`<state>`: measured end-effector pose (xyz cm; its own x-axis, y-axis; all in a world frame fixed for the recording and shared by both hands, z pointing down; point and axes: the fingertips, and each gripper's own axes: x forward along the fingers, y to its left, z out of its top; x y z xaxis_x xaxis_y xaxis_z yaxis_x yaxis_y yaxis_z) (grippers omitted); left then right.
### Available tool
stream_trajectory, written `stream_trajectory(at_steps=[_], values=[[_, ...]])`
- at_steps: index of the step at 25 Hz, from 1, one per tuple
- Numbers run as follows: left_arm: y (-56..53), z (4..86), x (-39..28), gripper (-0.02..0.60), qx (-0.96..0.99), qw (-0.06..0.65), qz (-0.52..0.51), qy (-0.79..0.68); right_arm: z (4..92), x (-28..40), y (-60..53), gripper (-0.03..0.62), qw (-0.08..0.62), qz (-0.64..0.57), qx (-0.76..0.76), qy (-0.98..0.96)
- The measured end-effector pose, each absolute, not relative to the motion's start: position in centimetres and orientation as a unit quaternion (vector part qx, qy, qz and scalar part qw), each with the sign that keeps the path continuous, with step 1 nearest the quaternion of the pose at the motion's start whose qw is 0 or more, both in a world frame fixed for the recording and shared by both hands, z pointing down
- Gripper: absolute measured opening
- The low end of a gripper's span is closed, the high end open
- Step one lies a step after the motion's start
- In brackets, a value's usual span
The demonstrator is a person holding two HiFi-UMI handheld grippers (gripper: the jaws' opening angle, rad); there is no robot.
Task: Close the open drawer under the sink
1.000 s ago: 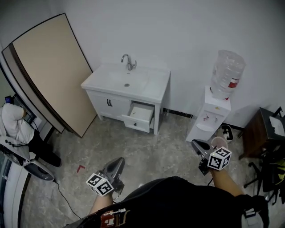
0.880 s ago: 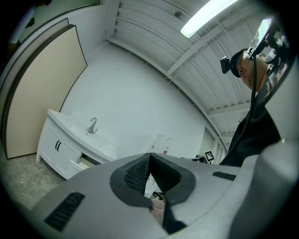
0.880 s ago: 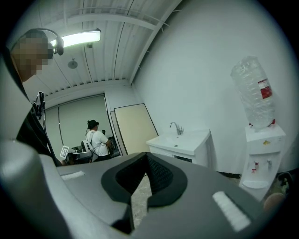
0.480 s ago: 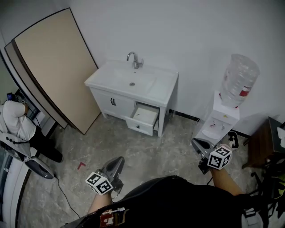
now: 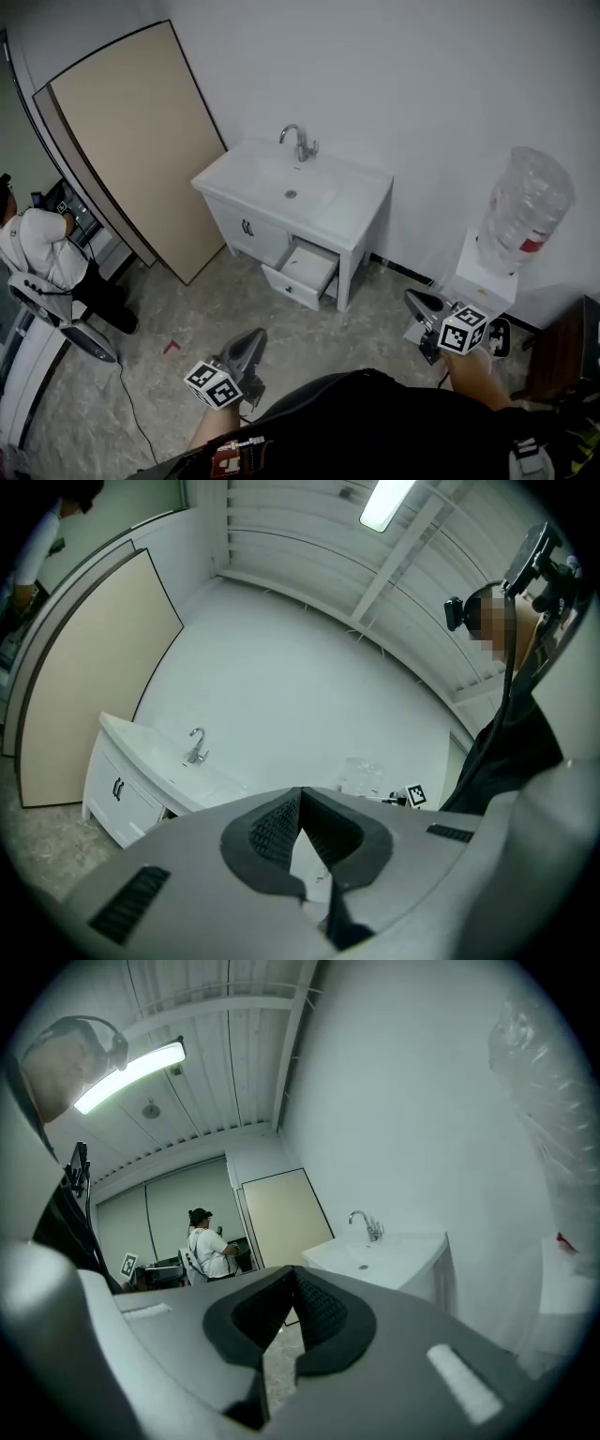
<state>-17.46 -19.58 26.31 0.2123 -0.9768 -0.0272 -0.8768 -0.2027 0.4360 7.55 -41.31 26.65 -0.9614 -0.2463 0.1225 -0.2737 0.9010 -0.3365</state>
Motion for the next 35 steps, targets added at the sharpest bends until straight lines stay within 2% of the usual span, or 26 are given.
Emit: stream_trajectory(at_steps=[9, 17, 22, 35], values=[[-25.6, 26.8, -14.1, 0.002, 0.756, 0.171, -0.134, -0.617, 28.4, 9.4, -47.3, 0.002, 0.043, 0.183, 0.117, -0.975], [-29.4, 27.6, -15.7, 0.002, 0.764, 0.178, -0.138, -0.605, 29.5, 8.9, -50.1, 0.002, 0.050, 0.190, 0.136, -0.971], [-32.6, 28.6, -19.1, 0.000, 0.781, 0.184, -0.148, -0.578, 29.3, 6.4, -51.8, 0.002, 0.056, 0.182, 0.164, -0.968], [-42.3, 26.6, -32.7, 0.000, 0.834, 0.178, -0.133, -0.504, 26.7, -4.1, -56.0, 0.002, 0.037, 0.172, 0.248, -0.953]])
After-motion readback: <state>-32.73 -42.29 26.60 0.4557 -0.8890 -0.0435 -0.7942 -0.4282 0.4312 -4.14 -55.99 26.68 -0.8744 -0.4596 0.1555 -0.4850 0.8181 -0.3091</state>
